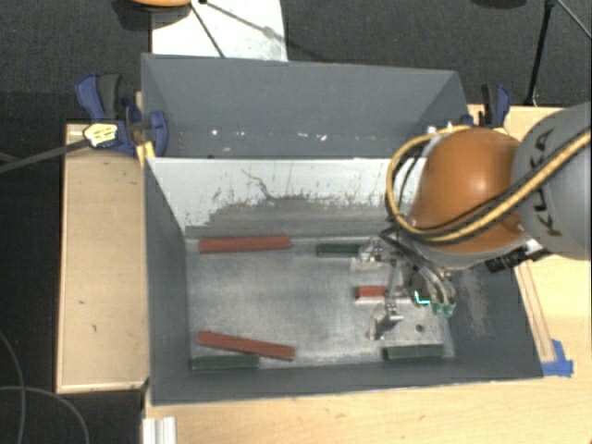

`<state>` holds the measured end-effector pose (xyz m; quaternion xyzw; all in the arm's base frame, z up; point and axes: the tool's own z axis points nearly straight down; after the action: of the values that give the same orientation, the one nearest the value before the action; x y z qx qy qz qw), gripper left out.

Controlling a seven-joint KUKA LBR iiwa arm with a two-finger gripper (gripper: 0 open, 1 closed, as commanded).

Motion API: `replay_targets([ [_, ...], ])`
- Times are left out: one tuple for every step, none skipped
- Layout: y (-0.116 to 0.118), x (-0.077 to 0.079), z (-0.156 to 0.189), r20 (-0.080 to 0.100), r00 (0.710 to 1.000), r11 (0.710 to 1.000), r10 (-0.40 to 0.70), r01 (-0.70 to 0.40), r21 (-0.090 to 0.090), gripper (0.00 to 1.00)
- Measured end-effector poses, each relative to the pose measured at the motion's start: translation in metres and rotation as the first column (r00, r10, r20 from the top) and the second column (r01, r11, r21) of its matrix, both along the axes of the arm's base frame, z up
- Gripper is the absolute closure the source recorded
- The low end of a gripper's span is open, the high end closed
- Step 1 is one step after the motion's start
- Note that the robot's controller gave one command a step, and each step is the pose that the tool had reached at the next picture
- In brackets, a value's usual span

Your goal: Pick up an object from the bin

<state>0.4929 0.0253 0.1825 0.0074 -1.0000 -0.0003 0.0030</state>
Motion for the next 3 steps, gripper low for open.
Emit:
replay_targets([
  [0.000,0.002,0.004,0.008,1.000,1.000,-0.001,0.001,0.000,0.00],
  [-0.005,0.007,-0.001,0.011,1.000,1.000,-0.004,0.004,0.002,0.00],
  [-0.013,0.005,-0.003,0.002,0.992,0.992,0.129,-0.129,-0.003,0.00],
])
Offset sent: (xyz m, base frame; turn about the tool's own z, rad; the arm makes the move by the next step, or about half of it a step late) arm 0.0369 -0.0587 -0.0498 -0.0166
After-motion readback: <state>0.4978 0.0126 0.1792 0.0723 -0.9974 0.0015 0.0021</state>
